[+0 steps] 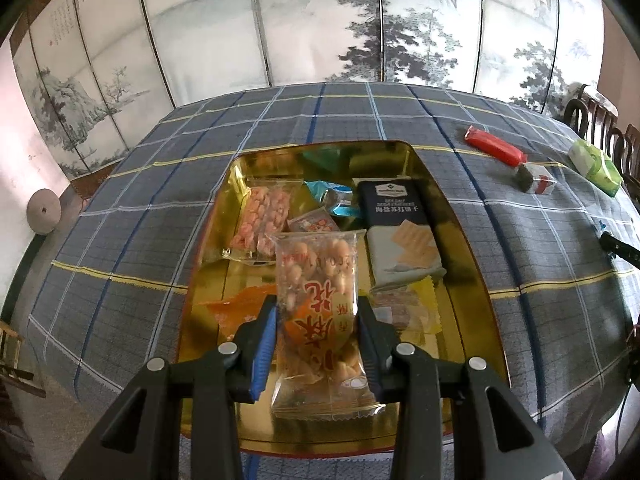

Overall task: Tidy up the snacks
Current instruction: 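Carry the peanut bag into the gold tin and open the left gripper while the right holds the candy, then carry the blue-wrapped candy over the gold tin and open the right gripper, then reach the right gripper to the clear dark snack bag and grasp it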

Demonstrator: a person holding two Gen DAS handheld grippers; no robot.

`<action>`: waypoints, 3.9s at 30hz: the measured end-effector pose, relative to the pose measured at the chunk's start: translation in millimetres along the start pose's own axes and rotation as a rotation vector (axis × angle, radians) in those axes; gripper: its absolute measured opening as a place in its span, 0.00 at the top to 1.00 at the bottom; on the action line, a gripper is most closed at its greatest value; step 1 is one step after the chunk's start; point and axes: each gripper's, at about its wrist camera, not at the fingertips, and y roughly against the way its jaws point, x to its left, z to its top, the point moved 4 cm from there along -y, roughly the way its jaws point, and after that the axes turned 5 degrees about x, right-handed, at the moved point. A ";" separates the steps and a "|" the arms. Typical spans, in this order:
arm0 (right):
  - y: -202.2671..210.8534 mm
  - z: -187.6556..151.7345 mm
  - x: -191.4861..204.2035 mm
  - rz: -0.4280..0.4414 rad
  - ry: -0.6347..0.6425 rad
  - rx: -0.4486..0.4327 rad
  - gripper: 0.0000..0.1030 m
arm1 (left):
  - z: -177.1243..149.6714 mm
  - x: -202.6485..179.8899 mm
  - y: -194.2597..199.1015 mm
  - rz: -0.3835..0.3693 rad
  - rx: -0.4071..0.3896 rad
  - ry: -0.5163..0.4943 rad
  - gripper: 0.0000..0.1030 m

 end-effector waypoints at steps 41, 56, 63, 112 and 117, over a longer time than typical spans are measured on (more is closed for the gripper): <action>53.0 17.3 126.6 0.159 0.224 -0.055 0.73 | 3.0 30.4 40.7 0.100 -0.058 0.037 0.47; 61.6 -6.1 270.4 0.391 0.375 0.019 0.73 | -14.5 58.7 39.3 0.095 -0.038 0.094 0.47; 43.5 -16.9 303.9 0.410 0.405 0.070 0.73 | -20.2 64.6 41.5 0.093 -0.037 0.095 0.47; 3.4 -8.3 248.2 0.375 0.230 0.066 0.61 | -18.8 62.4 22.6 0.115 0.002 0.051 0.47; 2.3 -6.5 203.4 0.276 0.196 0.041 0.59 | -15.8 55.7 26.2 0.123 -0.002 0.032 0.47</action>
